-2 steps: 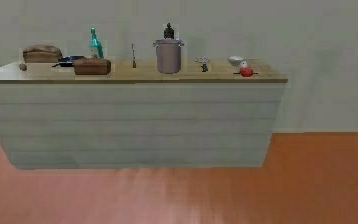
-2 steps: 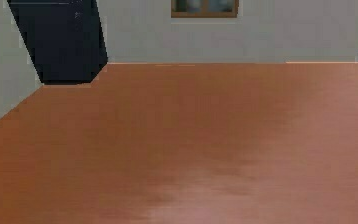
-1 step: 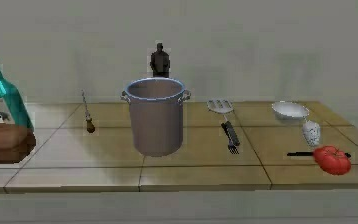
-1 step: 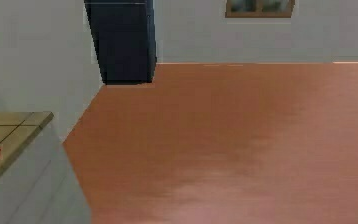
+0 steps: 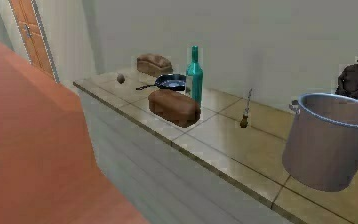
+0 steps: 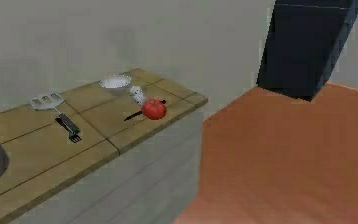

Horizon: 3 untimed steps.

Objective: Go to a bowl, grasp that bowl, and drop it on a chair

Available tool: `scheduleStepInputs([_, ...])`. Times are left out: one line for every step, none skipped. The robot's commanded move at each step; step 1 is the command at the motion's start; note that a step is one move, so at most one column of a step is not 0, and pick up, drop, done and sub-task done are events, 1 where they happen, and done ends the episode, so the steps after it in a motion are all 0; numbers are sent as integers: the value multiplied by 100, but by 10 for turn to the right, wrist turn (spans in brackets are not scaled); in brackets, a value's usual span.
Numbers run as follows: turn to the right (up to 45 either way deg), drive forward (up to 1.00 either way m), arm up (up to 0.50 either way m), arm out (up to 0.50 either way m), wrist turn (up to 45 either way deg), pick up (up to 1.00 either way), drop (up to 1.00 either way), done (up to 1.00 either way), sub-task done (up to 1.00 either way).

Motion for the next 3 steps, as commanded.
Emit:
scheduleStepInputs([-120, 0, 0, 0, 0, 0, 0, 0, 0])
scheduleStepInputs([450, 0, 0, 0, 0, 0, 0, 0, 0])
scheduleStepInputs([450, 0, 0, 0, 0, 0, 0, 0, 0])
